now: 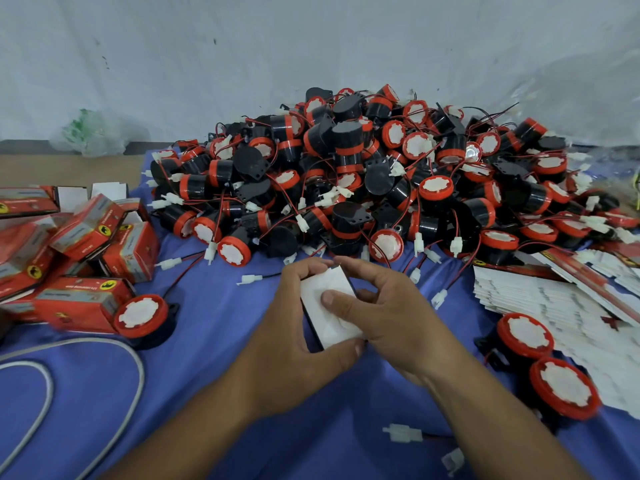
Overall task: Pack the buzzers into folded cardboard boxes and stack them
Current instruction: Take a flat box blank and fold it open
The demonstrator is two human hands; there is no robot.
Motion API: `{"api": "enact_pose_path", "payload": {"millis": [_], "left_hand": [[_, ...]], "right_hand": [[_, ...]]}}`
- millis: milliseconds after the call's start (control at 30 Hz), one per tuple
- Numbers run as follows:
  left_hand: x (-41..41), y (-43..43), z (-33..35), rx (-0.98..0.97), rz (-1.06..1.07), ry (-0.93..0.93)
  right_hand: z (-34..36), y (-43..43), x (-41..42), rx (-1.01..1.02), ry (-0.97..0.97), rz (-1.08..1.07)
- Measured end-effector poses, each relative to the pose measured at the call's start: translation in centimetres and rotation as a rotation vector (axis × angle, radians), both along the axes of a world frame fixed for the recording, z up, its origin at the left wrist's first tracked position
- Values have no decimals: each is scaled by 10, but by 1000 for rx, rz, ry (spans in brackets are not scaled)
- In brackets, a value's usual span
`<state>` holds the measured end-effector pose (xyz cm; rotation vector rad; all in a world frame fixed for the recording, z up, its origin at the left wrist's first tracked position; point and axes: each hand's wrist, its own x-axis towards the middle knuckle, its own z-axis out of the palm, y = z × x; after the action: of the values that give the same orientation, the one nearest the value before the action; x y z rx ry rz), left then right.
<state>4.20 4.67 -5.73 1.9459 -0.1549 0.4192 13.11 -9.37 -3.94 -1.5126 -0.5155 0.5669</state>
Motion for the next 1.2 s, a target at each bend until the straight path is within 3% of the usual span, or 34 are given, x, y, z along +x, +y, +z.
{"api": "enact_pose_path", "payload": {"millis": [133, 233, 333, 467, 567, 733, 867, 1033, 1200], "left_hand": [[0, 3, -1, 70, 40, -53], [1, 8, 1, 102, 41, -88], [3, 19, 2, 155, 34, -141], [8, 36, 3, 271, 32, -134], [11, 48, -2, 456, 6, -145], [15, 53, -6, 883, 305, -228], [20, 45, -6, 1069, 325, -265], [21, 45, -13, 993, 363, -226], [20, 40, -19, 557, 302, -87]], "right_hand": [[2, -4, 4, -5, 8, 9], [7, -6, 9, 17, -131, -58], [9, -10, 9, -88, -510, -47], [1, -4, 8, -282, -1272, -23], [-2, 1, 7, -383, -1478, 32], [-3, -4, 12, -727, -1282, 80], [-8, 0, 9, -857, -1199, 19], [-15, 4, 8, -1015, -1062, -93], [-22, 4, 11, -999, -686, 7]]}}
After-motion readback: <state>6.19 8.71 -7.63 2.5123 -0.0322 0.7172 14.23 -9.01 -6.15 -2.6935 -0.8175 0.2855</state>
